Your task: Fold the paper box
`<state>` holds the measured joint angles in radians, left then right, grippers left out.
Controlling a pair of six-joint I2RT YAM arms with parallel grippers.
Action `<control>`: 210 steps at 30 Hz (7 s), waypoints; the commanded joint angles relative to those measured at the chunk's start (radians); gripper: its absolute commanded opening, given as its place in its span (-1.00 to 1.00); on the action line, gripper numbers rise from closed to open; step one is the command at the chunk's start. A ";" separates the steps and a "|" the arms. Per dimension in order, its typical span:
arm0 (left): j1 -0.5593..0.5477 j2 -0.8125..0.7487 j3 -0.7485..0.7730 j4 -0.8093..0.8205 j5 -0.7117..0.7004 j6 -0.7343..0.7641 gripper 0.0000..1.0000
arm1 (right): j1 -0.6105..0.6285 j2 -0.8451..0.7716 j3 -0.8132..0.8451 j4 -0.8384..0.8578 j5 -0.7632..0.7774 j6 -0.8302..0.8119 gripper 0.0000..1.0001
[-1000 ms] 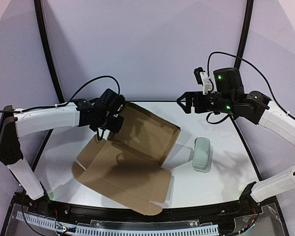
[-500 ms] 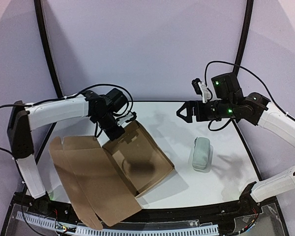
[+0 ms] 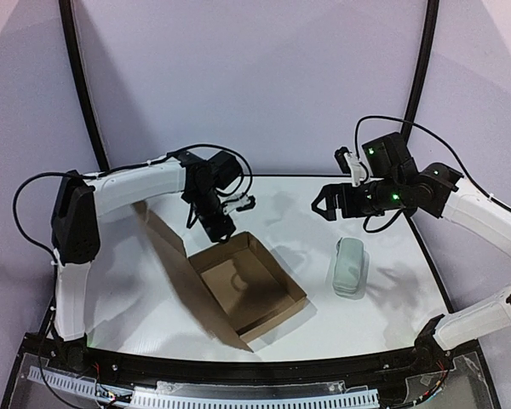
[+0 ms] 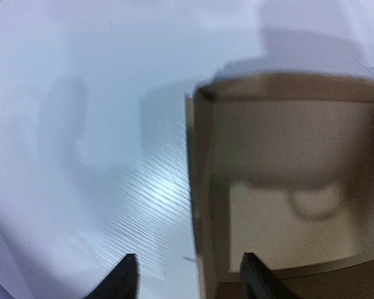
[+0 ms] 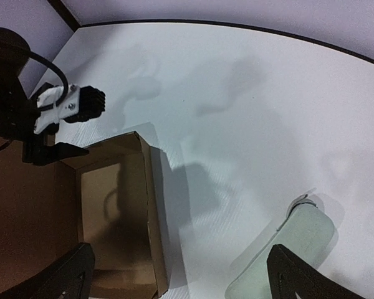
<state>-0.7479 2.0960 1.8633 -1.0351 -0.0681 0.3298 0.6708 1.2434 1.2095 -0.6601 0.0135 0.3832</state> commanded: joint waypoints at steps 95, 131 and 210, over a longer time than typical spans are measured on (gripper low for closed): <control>0.005 -1.351 -1.215 0.412 -0.125 -1.189 0.97 | -0.038 0.978 0.710 0.088 -0.328 -0.194 0.97; 0.361 -0.665 -0.713 0.559 -0.083 -0.914 0.97 | 0.070 0.584 0.150 0.207 -0.125 -0.020 0.97; 0.361 -0.502 -0.309 0.195 -0.195 -1.023 0.99 | 0.209 0.605 0.413 0.365 -0.270 -1.328 -0.53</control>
<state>-0.3882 1.5917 1.5219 -0.7849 -0.2455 -0.6617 0.8772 1.7279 1.4933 -0.3672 -0.2955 -0.8150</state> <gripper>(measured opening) 0.996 0.278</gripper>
